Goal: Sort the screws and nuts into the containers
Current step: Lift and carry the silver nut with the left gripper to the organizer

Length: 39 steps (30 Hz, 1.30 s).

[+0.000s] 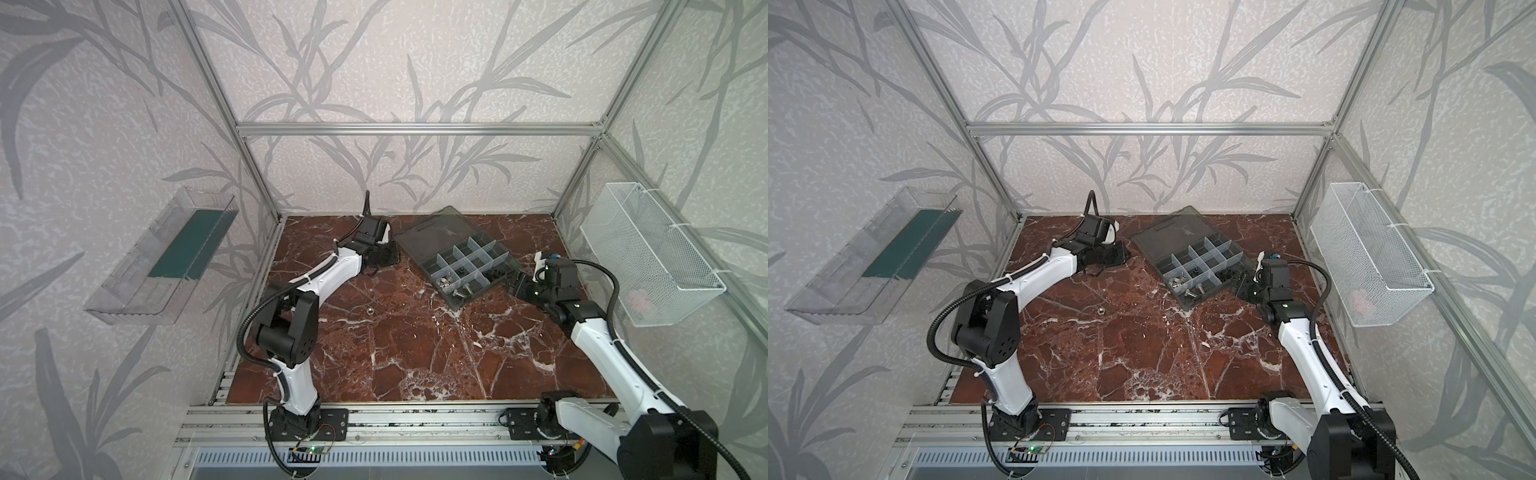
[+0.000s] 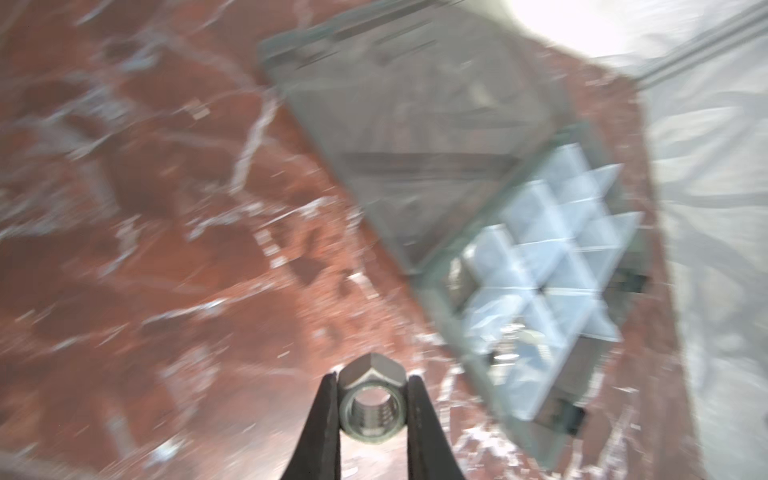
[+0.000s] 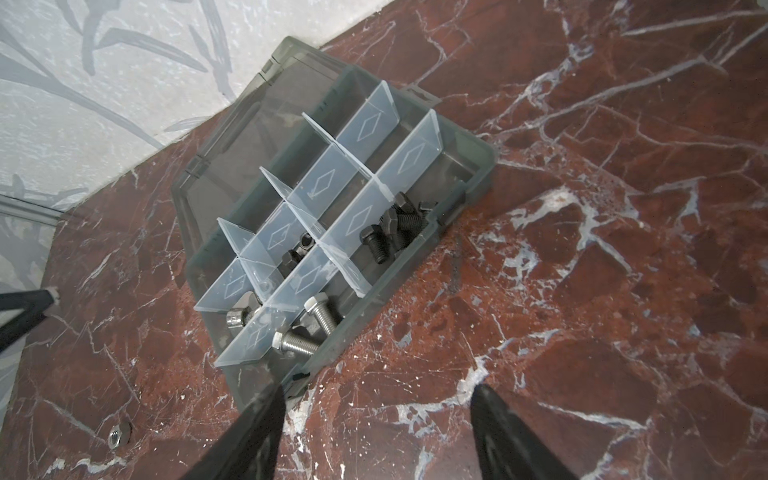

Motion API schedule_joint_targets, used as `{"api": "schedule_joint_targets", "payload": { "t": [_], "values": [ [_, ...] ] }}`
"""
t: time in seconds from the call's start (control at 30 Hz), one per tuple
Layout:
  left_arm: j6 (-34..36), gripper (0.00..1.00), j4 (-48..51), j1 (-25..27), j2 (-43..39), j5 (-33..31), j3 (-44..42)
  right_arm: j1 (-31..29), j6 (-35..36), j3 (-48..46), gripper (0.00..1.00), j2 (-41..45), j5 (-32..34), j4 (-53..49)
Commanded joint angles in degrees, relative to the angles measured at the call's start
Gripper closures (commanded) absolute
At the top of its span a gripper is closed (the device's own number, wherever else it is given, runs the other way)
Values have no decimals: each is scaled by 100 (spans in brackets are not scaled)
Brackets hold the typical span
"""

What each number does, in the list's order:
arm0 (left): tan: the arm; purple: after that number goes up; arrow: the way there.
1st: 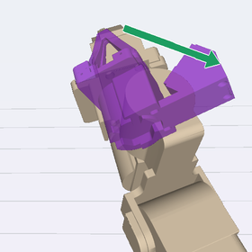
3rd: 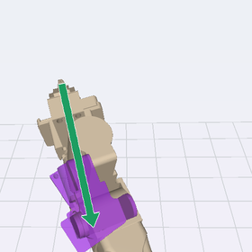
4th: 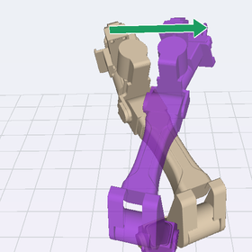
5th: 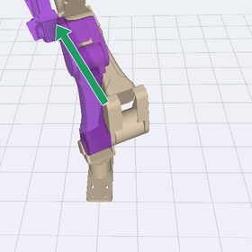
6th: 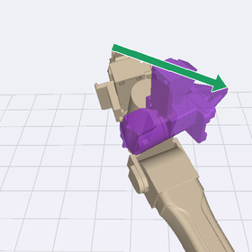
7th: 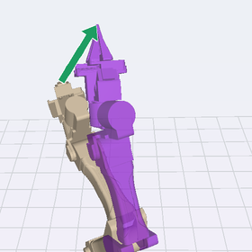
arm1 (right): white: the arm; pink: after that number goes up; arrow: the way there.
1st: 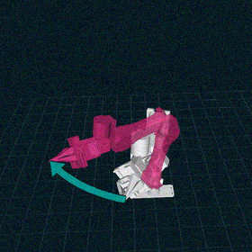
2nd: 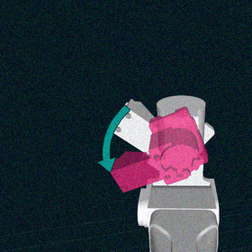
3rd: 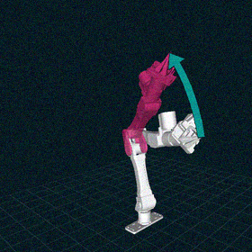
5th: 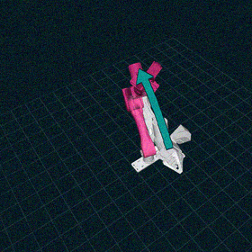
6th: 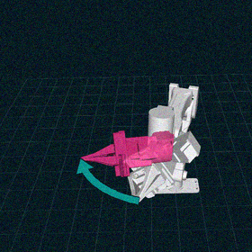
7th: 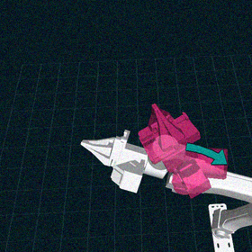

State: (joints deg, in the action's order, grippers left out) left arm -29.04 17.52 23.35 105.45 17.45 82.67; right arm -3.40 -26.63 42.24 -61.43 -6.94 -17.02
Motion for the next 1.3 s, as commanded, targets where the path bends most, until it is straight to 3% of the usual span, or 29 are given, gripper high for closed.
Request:
{"api": "schedule_joint_targets", "payload": {
  "t": [0.0,0.3,0.57,0.9,1.27],
  "values": [
    [-295,100,-576,207,405,718,490,32,-79,-14,29,97,58,-150],
    [-1609,100,-2565,659,1402,1748,1015,83,-97,-39,29,209,192,-232],
    [-2132,100,-3533,992,2306,2145,1751,173,-104,-149,29,272,200,-219],
    [-1893,100,-2597,1245,3263,2291,3270,293,-96,-276,29,397,167,-188],
    [-1477,100,-1845,1430,3865,2126,4033,341,-79,-359,29,389,35,-73]
  ]
}}
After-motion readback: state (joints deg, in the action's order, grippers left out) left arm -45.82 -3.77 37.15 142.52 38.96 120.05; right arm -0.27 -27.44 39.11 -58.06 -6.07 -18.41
